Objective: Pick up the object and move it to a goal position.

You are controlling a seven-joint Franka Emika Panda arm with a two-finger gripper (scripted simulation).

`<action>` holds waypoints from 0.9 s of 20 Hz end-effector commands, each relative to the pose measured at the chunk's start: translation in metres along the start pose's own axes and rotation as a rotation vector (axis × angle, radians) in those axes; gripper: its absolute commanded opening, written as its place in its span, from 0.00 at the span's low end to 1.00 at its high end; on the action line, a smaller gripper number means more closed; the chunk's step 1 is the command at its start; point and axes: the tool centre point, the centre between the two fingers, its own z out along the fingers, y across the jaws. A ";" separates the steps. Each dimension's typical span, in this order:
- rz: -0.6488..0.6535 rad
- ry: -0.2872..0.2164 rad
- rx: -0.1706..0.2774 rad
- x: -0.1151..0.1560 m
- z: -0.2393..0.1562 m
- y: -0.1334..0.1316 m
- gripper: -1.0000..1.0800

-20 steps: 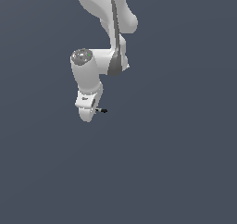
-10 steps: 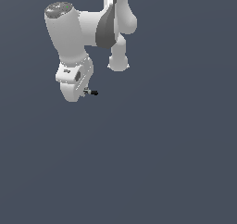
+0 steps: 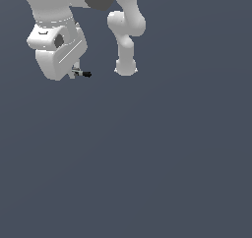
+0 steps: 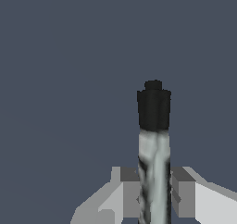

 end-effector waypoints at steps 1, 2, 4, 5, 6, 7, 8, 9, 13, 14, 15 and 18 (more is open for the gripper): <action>0.000 0.000 0.001 -0.008 -0.026 -0.001 0.00; 0.001 0.000 0.000 -0.011 -0.037 -0.001 0.00; 0.002 -0.001 0.000 -0.017 -0.057 -0.001 0.00; 0.002 -0.001 0.000 -0.020 -0.066 -0.001 0.00; 0.002 -0.001 0.001 -0.023 -0.075 -0.001 0.00; 0.003 -0.002 0.001 -0.025 -0.083 -0.001 0.00; 0.003 -0.002 0.001 -0.028 -0.090 -0.001 0.00; 0.003 -0.002 0.001 -0.030 -0.097 -0.001 0.00; 0.005 -0.003 0.001 -0.037 -0.120 0.000 0.00; 0.005 -0.003 0.001 -0.039 -0.124 0.000 0.00; 0.005 -0.003 0.001 -0.040 -0.128 0.001 0.00; 0.006 -0.003 0.001 -0.043 -0.137 0.001 0.00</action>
